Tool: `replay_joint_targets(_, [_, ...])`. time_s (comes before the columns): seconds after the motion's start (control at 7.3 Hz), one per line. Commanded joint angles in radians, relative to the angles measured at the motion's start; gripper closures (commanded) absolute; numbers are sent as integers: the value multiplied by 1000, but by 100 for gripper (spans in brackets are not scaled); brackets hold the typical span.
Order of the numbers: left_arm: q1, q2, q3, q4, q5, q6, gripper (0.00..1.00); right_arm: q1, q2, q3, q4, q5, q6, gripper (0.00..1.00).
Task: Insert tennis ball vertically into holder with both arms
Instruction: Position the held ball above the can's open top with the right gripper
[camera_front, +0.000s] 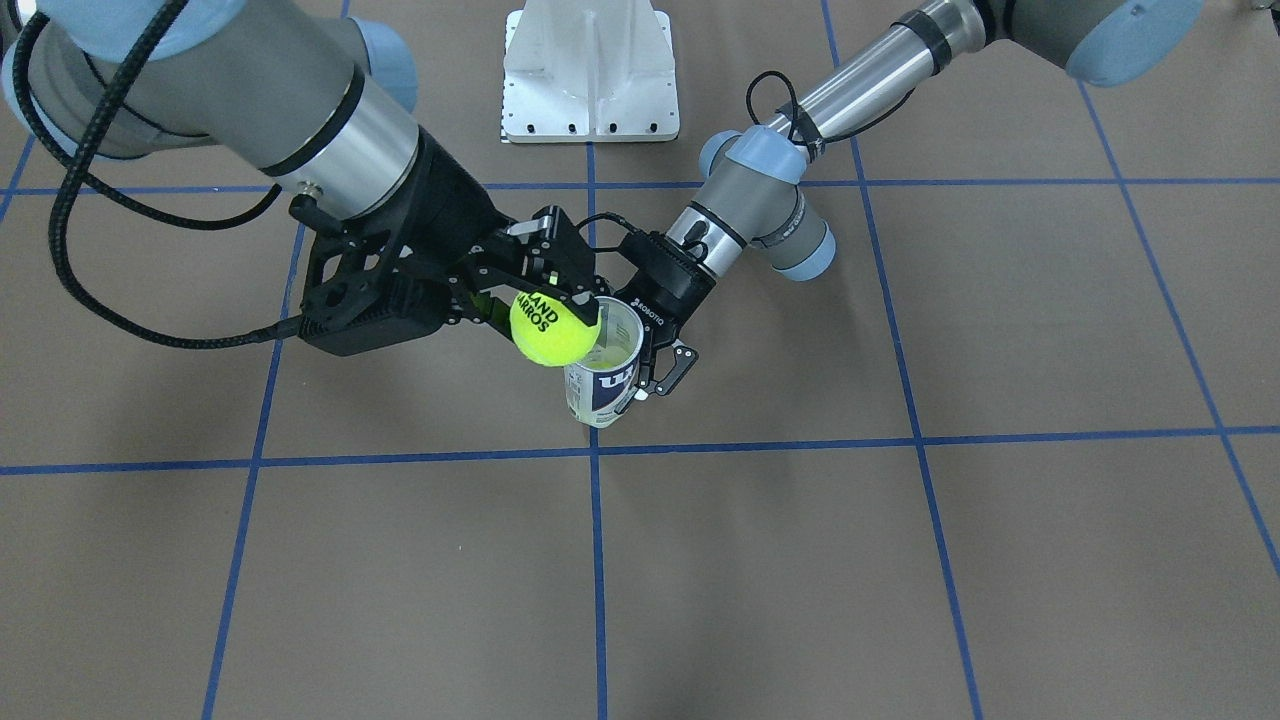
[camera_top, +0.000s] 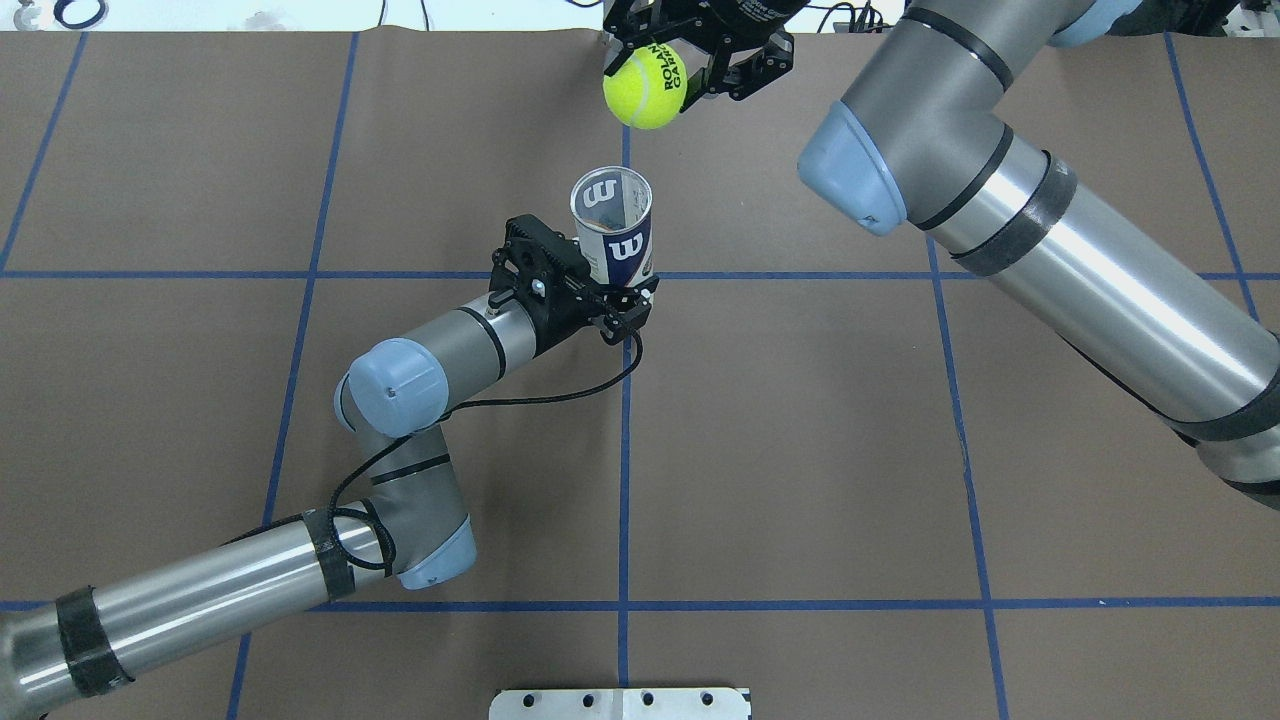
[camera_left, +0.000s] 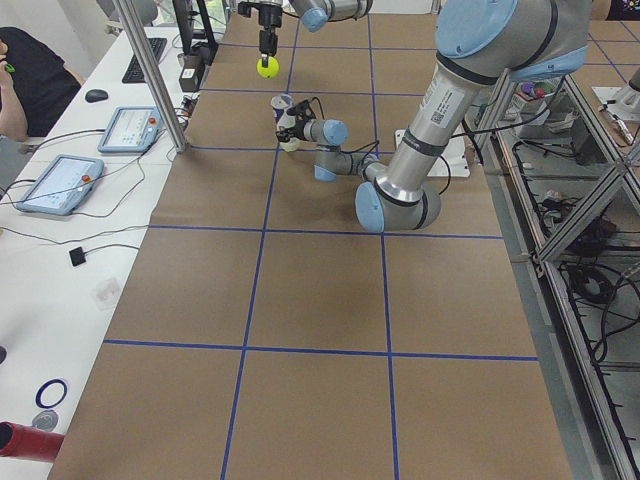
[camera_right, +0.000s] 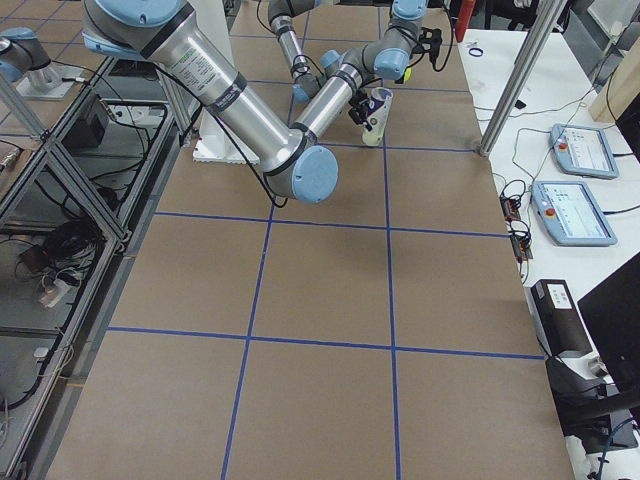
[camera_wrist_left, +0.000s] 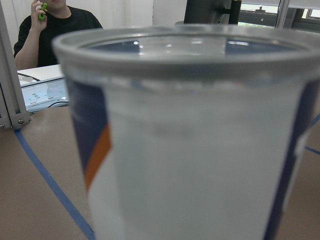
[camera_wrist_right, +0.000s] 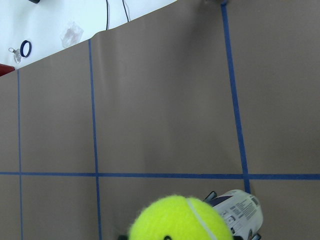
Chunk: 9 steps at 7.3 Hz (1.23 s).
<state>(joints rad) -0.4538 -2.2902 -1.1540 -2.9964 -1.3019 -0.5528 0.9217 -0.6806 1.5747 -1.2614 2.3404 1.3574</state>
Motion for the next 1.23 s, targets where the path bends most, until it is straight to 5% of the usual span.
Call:
replay_joint_targets(0.0, [4, 0, 2, -7, 15, 2, 16, -49, 9, 13, -23, -45, 2, 100])
replay_joint_targets(0.27, [4, -2, 2, -6, 15, 4, 16, -121, -2, 5, -26, -140, 2, 100])
replay_joint_targets(0.82, [4, 0, 2, 1, 13, 5, 16, -142, -13, 8, -62, -164, -1, 96])
replay_joint_targets(1.1, [4, 0, 3, 1, 13, 5, 16, -142, -16, 8, -67, -164, -1, 35])
